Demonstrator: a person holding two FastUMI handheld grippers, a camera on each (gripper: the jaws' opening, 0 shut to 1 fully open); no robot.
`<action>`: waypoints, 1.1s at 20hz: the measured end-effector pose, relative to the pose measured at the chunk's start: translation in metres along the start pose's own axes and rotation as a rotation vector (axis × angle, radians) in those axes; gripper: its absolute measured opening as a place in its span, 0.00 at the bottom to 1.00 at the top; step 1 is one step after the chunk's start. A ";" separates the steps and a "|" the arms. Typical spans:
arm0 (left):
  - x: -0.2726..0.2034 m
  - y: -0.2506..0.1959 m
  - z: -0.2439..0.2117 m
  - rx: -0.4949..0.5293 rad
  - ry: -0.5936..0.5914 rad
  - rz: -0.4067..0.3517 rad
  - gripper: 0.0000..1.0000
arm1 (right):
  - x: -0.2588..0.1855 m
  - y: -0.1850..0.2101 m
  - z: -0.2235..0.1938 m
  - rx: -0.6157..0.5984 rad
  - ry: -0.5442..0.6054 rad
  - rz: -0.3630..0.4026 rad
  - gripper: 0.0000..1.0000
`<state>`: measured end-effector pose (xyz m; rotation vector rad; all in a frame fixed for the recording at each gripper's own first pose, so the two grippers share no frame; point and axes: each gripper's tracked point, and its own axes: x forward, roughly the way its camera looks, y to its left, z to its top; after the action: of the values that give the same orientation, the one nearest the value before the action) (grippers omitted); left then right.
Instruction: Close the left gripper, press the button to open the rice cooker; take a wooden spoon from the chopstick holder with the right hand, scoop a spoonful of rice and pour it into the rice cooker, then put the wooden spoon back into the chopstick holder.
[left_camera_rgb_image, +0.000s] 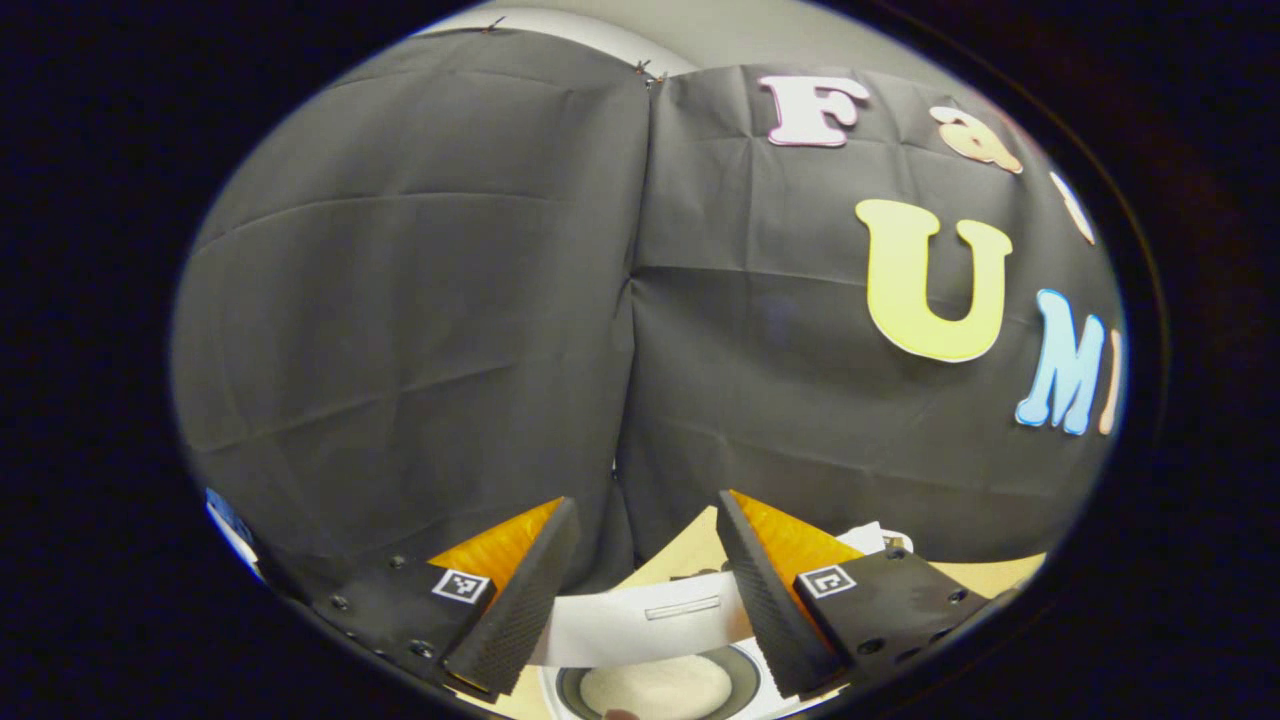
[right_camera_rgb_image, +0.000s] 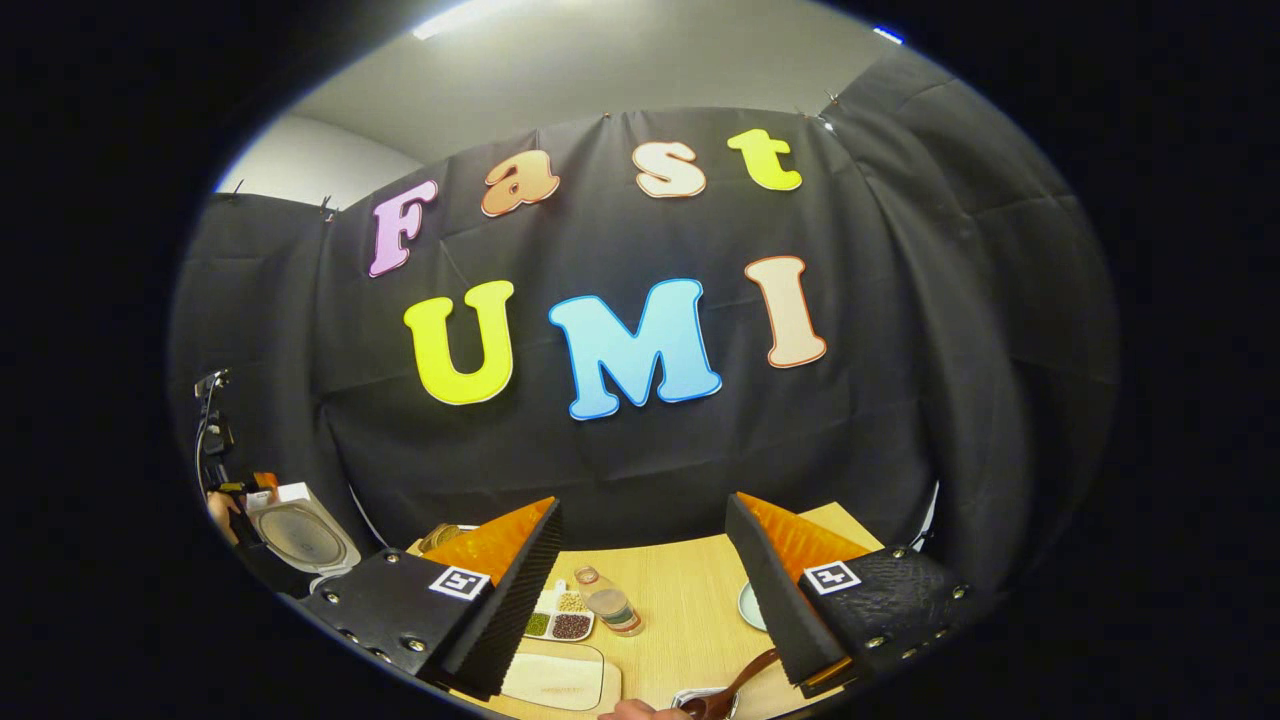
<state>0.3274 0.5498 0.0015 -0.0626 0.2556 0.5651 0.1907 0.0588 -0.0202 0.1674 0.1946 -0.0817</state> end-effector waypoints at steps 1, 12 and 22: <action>-0.003 -0.001 -0.001 0.002 -0.007 -0.003 0.94 | -0.001 0.002 0.000 0.000 0.004 0.006 0.98; -0.032 -0.012 -0.040 0.039 0.031 -0.039 0.96 | -0.009 0.016 -0.001 -0.046 0.024 0.050 0.98; -0.044 -0.023 -0.066 0.068 0.039 -0.081 0.96 | -0.020 0.034 -0.012 -0.116 0.049 0.065 0.98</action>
<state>0.2889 0.4990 -0.0511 -0.0179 0.3090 0.4746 0.1724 0.0956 -0.0220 0.0601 0.2417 -0.0014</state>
